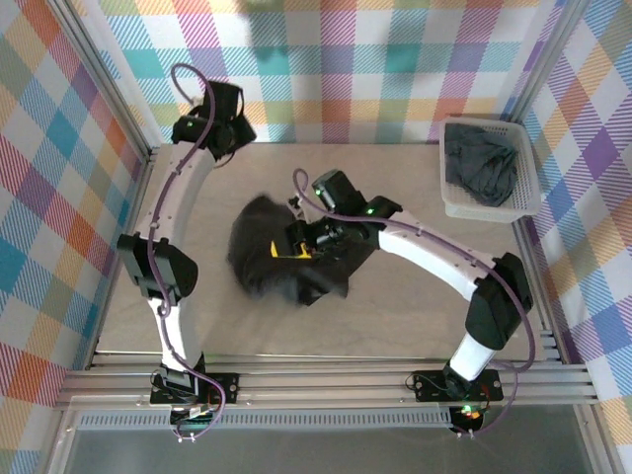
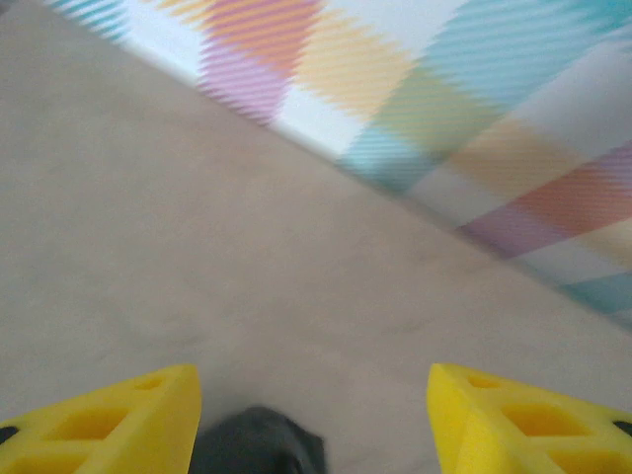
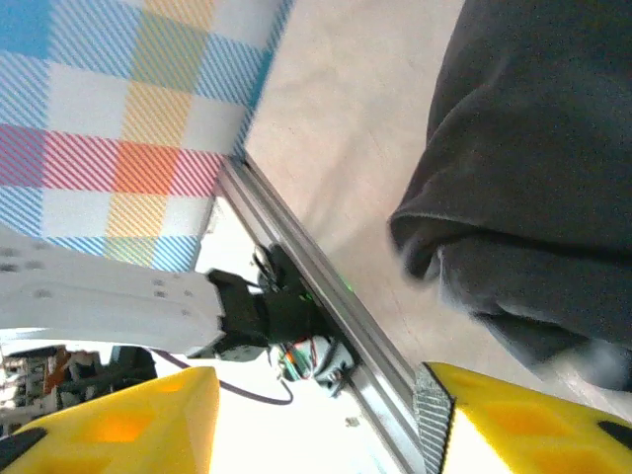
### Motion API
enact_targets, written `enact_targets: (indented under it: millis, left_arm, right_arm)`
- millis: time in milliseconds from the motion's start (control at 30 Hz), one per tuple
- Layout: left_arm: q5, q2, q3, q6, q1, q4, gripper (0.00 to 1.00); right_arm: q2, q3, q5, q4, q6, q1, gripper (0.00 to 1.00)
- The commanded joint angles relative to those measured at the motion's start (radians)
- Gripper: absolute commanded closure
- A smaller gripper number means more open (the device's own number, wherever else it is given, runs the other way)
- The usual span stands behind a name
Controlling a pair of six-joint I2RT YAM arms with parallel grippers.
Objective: Fold and stack the t-shirts
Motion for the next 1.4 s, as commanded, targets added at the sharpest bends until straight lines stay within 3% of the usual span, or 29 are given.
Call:
enact_targets:
  millis: [0,100,267,400,567,767,833,867,967,1033,1067,1233,1367]
  left_arm:
    - [-0.094,-0.22,-0.282,-0.049,-0.011,-0.046,0.38]
    - [-0.003,-0.378,-0.555,-0.103,-0.021,-0.045,0.42]
    - [0.183,-0.576,-0.895,-0.22,-0.059,-0.135,0.42]
    - [0.364,-0.646,-1.127,-0.353,-0.094,-0.051,0.39]
    - [0.431,-0.621,-1.261,-0.489,-0.118,0.074,0.38]
    - [0.327,-0.597,-1.318,-0.484,-0.133,0.079,0.41]
    - [0.317,-0.579,-1.337,-0.476,-0.13,0.128,0.55]
    - [0.313,-0.557,-1.34,-0.472,-0.13,0.147,0.67]
    - [0.277,-0.5,-1.316,-0.444,-0.126,0.168,1.0]
    - [0.239,-0.493,-1.273,-0.42,-0.115,0.156,1.0]
    - [0.219,-0.494,-1.241,-0.402,-0.107,0.145,1.0]
    - [0.142,-0.485,-1.057,-0.267,-0.07,0.054,1.0]
    - [0.155,-0.463,-0.939,-0.181,-0.045,0.057,1.0]
  right_arm:
    - [-0.081,-0.052,-0.033,0.089,0.012,-0.084,0.4]
    - [-0.124,-0.126,0.052,0.05,0.053,-0.192,0.43]
    - [-0.096,-0.179,0.254,-0.159,0.037,-0.375,0.48]
    - [-0.001,-0.204,0.271,-0.156,0.046,-0.467,0.46]
    - [0.178,-0.124,0.27,-0.137,0.015,-0.48,0.46]
    - [0.335,-0.051,0.312,-0.158,0.0,-0.479,0.46]
    - [0.376,-0.029,0.313,-0.168,-0.007,-0.479,0.51]
    - [0.398,-0.019,0.318,-0.179,-0.006,-0.479,0.56]
    - [0.416,-0.016,0.357,-0.187,-0.002,-0.483,0.79]
    - [0.399,-0.02,0.41,-0.198,-0.001,-0.488,0.98]
    - [0.384,-0.02,0.444,-0.205,-0.004,-0.493,1.0]
    - [0.344,0.032,0.495,-0.226,-0.044,-0.555,1.0]
    - [0.367,0.151,0.515,-0.28,-0.087,-0.595,1.0]
